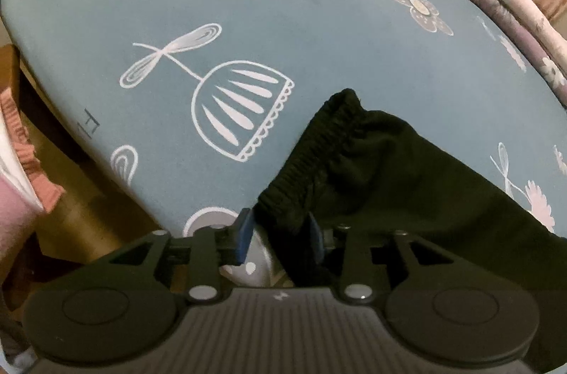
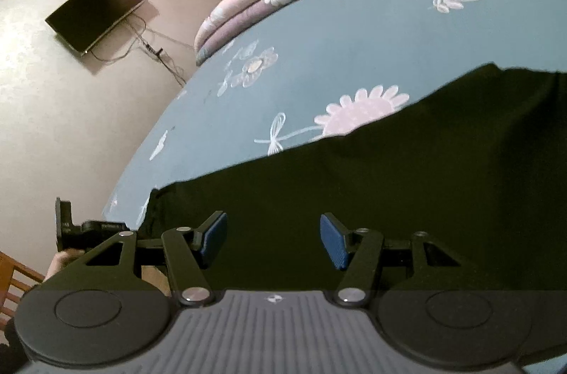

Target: Fold clothes

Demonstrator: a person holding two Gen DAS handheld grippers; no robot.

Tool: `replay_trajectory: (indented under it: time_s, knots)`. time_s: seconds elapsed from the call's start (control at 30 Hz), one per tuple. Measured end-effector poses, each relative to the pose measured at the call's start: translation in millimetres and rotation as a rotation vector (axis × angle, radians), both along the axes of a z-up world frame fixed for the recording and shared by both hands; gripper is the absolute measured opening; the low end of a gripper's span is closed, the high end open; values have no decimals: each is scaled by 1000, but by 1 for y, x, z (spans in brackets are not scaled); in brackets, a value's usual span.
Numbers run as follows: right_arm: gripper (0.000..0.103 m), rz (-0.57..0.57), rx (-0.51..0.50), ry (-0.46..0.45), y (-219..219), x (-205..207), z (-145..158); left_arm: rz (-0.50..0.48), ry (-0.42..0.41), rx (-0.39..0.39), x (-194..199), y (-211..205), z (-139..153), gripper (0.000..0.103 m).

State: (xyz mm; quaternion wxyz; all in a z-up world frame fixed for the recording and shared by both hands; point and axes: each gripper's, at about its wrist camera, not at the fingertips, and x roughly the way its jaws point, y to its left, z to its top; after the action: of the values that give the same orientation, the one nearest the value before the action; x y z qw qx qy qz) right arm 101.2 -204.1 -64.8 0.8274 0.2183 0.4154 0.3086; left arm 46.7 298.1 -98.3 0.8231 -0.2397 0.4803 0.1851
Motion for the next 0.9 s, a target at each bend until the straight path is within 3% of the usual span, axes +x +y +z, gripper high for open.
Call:
replay_trajectory:
  time_s: [0.1, 0.23, 0.3, 0.37, 0.4, 0.57, 0.7, 0.8, 0.9]
  knots:
    - [63, 26, -44, 26, 5, -6, -10, 10, -2, 4, -4, 2, 10, 47]
    - [63, 42, -76, 63, 7, -15, -26, -36, -33, 79, -13, -17, 39, 52]
    - [60, 35, -83, 78, 9, -17, -33, -140, -72, 81, -11, -43, 53, 63]
    - [49, 29, -114, 81, 14, -18, -38, -274, -113, 54, -4, -77, 61, 70]
    - [49, 24, -136, 77, 17, -19, -39, -349, -131, 38, 1, -96, 63, 71]
    - [49, 17, -266, 63, 28, -28, -51, -640, -100, -26, 35, -183, 39, 72]
    - [48, 34, -259, 73, 20, -42, -54, -733, -31, -17, 45, -221, 6, 72]
    - [47, 51, -260, 75, 14, -52, -52, -739, 37, -61, 41, -223, -15, 71]
    - [47, 57, -250, 90, 8, -56, -48, -752, 7, -69, 24, -220, -20, 78]
